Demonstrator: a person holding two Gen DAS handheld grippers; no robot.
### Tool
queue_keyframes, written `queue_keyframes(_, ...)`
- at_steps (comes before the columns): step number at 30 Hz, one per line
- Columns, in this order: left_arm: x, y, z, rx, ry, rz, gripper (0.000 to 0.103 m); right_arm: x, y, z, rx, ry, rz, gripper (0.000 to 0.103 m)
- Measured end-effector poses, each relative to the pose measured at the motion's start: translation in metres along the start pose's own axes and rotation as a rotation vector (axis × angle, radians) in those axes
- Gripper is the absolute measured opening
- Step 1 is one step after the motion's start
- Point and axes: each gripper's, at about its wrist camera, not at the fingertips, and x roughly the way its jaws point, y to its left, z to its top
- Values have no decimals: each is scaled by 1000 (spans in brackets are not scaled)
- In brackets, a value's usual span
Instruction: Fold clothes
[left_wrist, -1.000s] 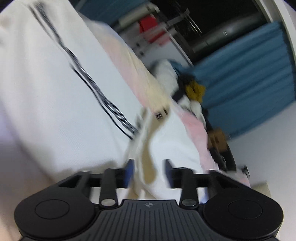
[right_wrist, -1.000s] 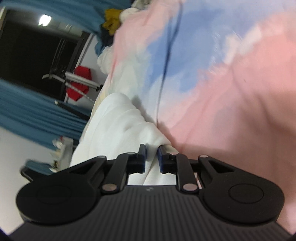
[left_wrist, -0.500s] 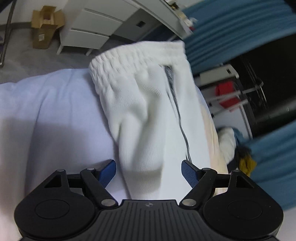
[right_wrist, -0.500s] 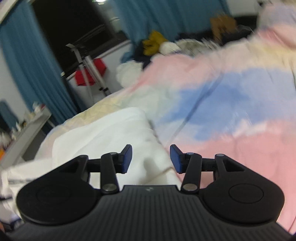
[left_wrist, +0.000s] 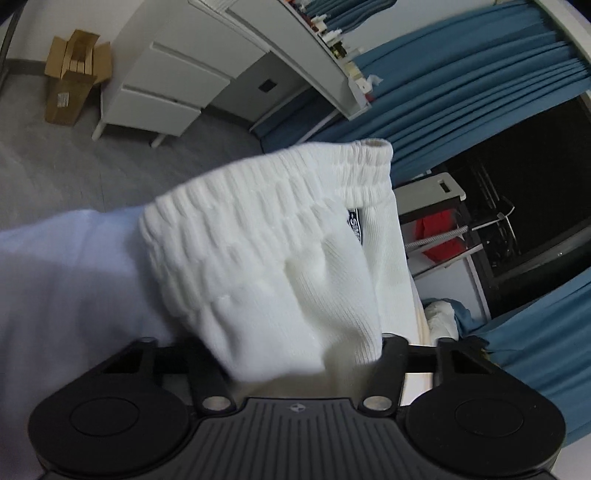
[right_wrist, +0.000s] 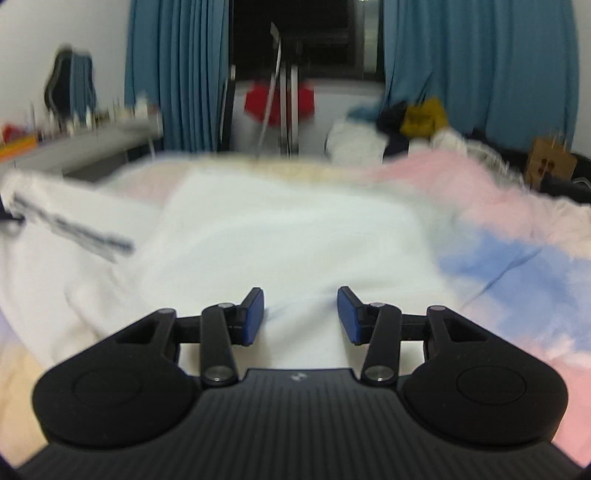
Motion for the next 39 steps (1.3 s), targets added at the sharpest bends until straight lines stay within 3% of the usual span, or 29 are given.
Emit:
queue_keyframes(2, -5, -6, 2, 59, -32, -18, 25, 7, 0, -3, 24, 38, 0, 48)
queue_keyframes(4, -12, -25, 0, 159, -78, -43, 20, 11, -1, -4, 54, 57, 0, 48)
queue_keyframes(7, -30, -58, -10, 300, -153, -82, 18, 12, -5, 0, 107, 76, 14, 48)
queue_keyframes(15, -82, -174, -67, 481, -323, -145, 18, -9, -24, 13, 267, 124, 156, 48)
queue_keyframes(20, -104, -269, -132, 615, -385, -207, 18, -40, -57, 25, 344, 67, 156, 48)
queue_keyframes(26, -111, -363, -245, 788, -463, -302, 18, -70, -126, 30, 489, -14, 127, 48)
queue_keyframes(30, -91, -391, -335, 958, -431, -322, 19, -89, -181, 21, 650, -77, 142, 49)
queue_keyframes(35, -40, -374, -445, 1276, -292, -285, 21, -87, -225, 3, 801, -82, 138, 49)
queue_keyframes(37, -18, -359, -478, 1403, -205, -262, 21, -83, -232, -2, 836, -77, 167, 49)
queue_keyframes(39, -8, -348, -500, 1496, -177, -250, 21, -79, -233, -5, 844, -67, 181, 49)
